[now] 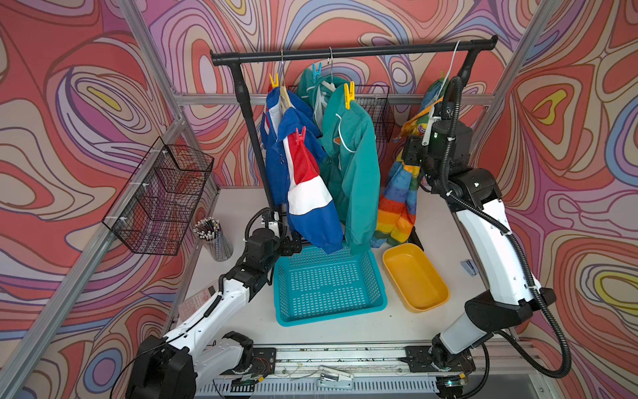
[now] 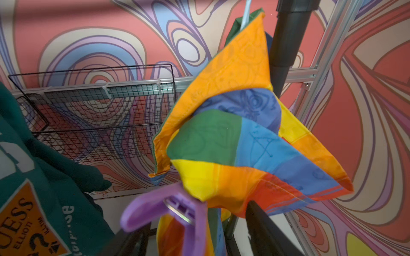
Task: Remove the clothespins securing jackets to the hanger
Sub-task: Pick up the hanger from the clothesline.
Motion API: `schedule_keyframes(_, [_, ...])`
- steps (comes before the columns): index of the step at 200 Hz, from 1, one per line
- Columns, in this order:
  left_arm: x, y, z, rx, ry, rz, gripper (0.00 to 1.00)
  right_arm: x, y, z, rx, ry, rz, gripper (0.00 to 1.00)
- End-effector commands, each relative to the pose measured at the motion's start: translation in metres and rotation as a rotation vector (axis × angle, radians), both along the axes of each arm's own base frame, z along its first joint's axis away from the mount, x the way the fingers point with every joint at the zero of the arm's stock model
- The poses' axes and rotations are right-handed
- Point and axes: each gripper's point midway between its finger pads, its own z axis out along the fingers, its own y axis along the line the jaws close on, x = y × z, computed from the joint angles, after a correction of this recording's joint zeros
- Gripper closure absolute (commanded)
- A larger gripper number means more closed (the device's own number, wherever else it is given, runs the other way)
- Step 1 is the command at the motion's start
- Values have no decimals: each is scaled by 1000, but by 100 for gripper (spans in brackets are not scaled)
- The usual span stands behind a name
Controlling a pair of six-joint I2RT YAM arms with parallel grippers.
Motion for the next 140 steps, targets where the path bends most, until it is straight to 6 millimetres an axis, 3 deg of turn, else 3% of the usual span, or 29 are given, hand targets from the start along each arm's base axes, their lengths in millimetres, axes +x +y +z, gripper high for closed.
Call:
schedule_keyframes(1, [4, -6, 12, -4, -25, -22, 0, -11, -1, 16, 40, -29, 25, 30])
schedule_keyframes(27, [3, -6, 12, -4, -25, -22, 0, 3, -8, 2, -1, 10, -18, 33])
schedule_keyframes(72, [3, -6, 13, 1, -30, -23, 0, 17, -32, -16, 23, 61, -41, 53])
schedule_keyframes(96, [3, -5, 16, -1, -34, -21, 0, 18, -42, -15, 0, 59, -57, 74])
schedule_keyframes(124, [0, -4, 20, -15, -36, -14, 0, 13, -37, -6, -25, 33, -11, 100])
schedule_keyframes(140, [-1, -4, 25, -28, -44, -13, 0, 8, -31, 3, -25, 12, 35, 100])
